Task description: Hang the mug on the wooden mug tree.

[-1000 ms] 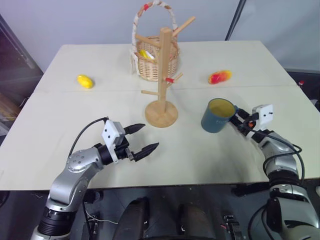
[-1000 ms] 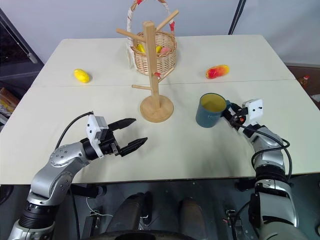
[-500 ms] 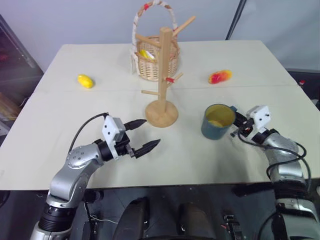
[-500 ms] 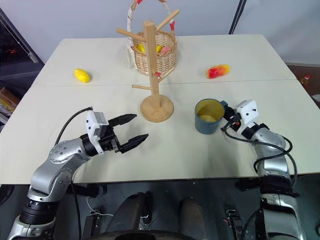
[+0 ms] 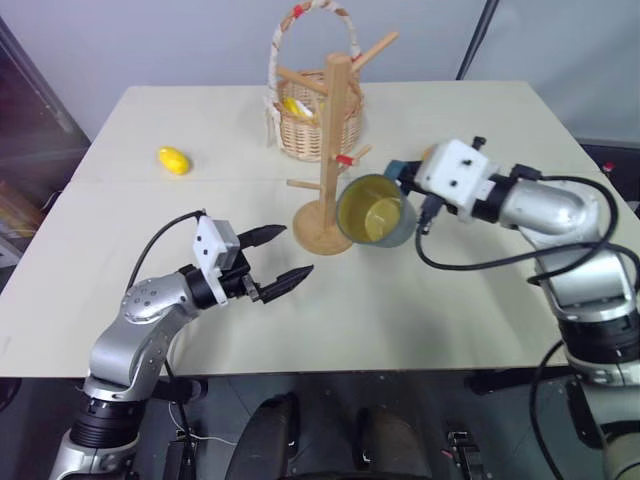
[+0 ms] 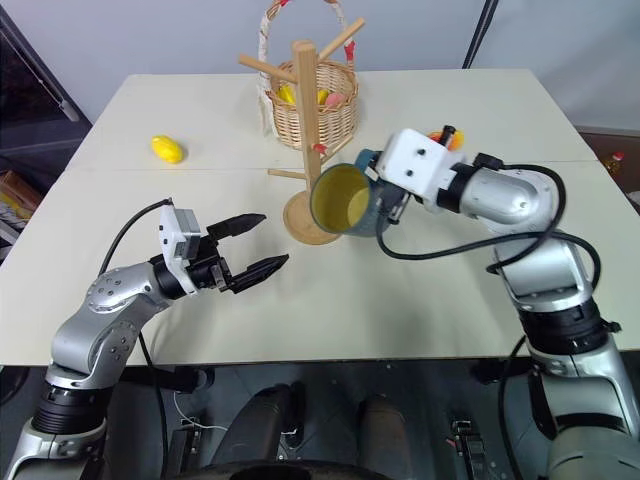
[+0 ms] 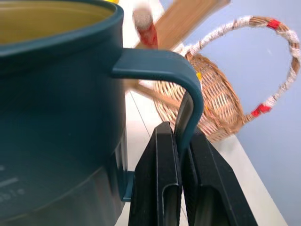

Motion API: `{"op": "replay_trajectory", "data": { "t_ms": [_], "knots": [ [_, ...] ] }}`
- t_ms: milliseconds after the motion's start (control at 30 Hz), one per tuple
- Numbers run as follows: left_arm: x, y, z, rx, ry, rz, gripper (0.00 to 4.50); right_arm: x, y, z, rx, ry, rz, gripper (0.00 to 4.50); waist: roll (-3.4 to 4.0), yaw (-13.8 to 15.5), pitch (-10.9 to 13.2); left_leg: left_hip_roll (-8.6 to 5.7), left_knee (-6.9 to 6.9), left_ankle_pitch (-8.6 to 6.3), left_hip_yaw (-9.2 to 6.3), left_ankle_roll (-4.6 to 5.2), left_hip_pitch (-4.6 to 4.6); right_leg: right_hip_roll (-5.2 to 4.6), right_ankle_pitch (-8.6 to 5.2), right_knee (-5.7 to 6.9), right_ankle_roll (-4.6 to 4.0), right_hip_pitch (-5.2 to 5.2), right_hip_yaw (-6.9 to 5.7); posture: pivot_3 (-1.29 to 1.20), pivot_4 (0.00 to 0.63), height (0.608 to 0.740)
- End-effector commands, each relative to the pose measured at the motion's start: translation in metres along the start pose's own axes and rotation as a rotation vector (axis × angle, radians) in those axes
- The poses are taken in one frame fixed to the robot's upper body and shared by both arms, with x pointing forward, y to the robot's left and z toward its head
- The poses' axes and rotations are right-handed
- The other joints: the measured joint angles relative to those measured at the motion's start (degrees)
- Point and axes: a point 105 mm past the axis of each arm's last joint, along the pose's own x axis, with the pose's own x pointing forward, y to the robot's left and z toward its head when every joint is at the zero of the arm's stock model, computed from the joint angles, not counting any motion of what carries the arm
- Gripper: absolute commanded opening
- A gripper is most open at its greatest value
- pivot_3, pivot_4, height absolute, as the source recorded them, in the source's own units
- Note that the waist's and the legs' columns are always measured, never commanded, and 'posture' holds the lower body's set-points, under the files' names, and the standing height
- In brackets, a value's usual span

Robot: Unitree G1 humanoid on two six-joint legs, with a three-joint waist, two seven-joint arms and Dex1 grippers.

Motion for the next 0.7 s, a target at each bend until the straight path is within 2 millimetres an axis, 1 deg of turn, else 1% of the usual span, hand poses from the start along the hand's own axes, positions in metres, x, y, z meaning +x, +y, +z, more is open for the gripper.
{"op": "replay_trajectory", "data": {
  "t_ms": [33, 500, 700],
  "knots": [
    [-0.003, -0.002, 0.013, 0.042, -0.037, 0.005, 4.5, 0.001, -0.007, 0.019, -0.04, -0.034, -0.034, 0.03, 0.0, 0.0, 0.0, 0.0, 0.0, 0.0, -0.01, 0.0, 0.0, 0.0, 0.01, 0.0, 0.02, 0.0, -0.01, 0.0, 0.15, 0.74],
    [-0.002, 0.002, 0.021, 0.059, -0.052, 0.008, 4.5, 0.012, -0.007, 0.041, -0.064, -0.054, -0.021, 0.03, 0.0, -0.1, 0.0, 0.0, 0.0, 0.0, 0.0, 0.0, 0.01, 0.04, 0.04, 0.06, 0.08, -0.02, -0.05, 0.0, 0.15, 0.74],
    [-0.001, 0.005, 0.03, 0.071, -0.073, 0.006, 4.5, 0.017, -0.006, 0.044, -0.07, -0.042, -0.008, 0.03, 0.0, -0.1, 0.0, 0.0, 0.0, 0.0, 0.0, 0.0, 0.01, 0.06, 0.05, 0.06, 0.1, -0.03, -0.07, 0.0, 0.15, 0.74]
  ]
}}
